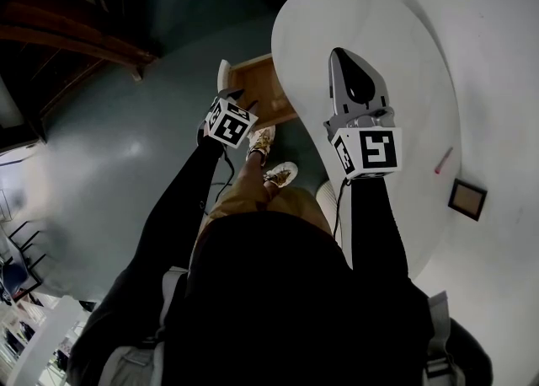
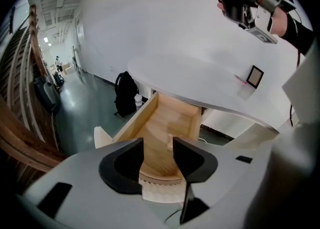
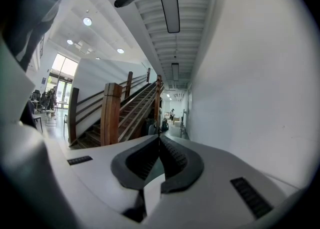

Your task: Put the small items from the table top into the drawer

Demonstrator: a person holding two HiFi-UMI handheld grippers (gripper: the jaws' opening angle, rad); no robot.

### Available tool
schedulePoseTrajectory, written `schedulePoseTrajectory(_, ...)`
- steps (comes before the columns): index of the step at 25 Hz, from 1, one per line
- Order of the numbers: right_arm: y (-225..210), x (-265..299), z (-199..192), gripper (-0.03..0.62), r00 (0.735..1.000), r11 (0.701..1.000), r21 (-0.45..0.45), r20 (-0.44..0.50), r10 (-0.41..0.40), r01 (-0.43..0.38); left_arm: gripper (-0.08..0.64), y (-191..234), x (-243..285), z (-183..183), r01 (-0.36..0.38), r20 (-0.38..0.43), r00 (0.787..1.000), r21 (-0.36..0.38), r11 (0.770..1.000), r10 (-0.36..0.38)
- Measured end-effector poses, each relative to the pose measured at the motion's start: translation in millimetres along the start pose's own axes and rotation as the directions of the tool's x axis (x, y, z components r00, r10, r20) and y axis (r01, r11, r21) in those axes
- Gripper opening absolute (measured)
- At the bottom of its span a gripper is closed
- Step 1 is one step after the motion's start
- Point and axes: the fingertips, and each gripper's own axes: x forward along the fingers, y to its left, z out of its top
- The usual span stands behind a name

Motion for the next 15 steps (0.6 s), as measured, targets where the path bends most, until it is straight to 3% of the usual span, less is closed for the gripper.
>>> schedulePoseTrajectory(5,-4.3,-3.2,-0.4,0.028,1.000,1.000,0.005,0.005,-0.023,0.023,0.195,-1.5,-1.8,8.2,-0.005,0.026,1.000,-0.002,1.000,0.005)
schedulePoseTrajectory(10,-7.0,-7.5,8.5,0.028,0.999,0.999,-0.005,0.019,-0.048,0.048,0.195,1.7,-25.7,39.5,-0.026,0.116,0.993,0.028,0.999,0.022)
schedulePoseTrajectory(15,-13.3,-10.6,24.3,0.028,0.995,0.996,-0.011,0.039,-0.090,0.091,0.195,11.2,-72.9,95.8,-0.080,0.273,0.960,0.060,0.995,0.061)
